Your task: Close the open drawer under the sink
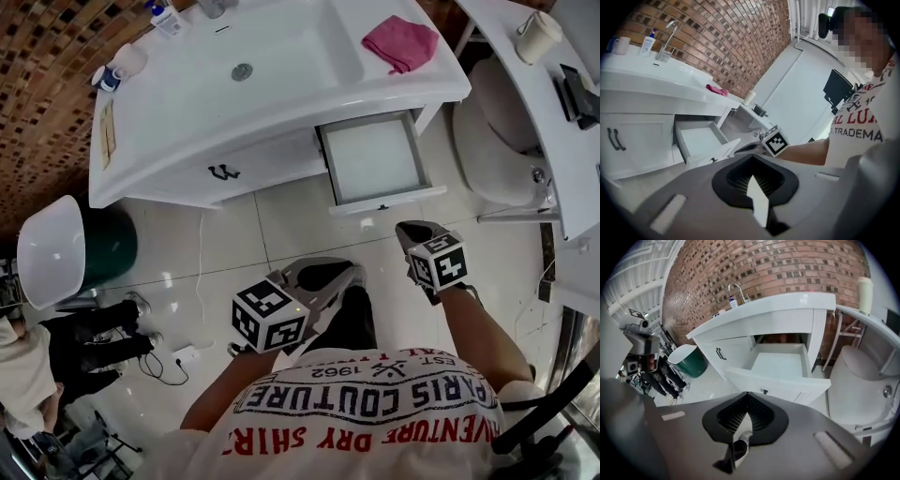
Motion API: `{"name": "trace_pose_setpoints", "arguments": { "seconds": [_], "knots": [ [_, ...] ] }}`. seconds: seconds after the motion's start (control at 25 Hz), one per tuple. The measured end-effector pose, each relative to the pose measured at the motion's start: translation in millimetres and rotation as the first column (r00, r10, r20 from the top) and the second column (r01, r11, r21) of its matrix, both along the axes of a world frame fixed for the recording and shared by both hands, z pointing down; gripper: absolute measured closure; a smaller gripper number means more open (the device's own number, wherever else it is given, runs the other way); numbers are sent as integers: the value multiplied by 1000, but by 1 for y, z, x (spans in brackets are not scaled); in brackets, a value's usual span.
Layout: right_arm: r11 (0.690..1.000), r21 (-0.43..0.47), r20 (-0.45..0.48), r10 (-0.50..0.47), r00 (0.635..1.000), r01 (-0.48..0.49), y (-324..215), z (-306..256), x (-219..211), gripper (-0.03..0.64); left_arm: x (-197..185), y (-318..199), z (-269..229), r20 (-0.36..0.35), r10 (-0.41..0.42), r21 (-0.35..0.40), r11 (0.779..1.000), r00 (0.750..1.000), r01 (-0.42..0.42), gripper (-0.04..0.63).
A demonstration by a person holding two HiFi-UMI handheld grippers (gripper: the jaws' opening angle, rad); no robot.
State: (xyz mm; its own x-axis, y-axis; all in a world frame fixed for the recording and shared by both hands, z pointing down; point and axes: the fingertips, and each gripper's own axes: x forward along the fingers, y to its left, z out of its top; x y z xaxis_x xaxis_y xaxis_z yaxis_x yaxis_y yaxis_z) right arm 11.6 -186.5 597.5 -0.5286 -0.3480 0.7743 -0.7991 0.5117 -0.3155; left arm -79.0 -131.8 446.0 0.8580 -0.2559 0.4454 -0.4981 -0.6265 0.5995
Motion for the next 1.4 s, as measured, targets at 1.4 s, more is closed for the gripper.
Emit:
{"name": "trace_pose_setpoints", "arguments": {
  "seconds": [1.4],
  "knots": [
    [966,-52,29,255,967,-253,-218,69,-27,607,-67,-119,37,21,-92,-82,992,996,93,604]
  ]
}}
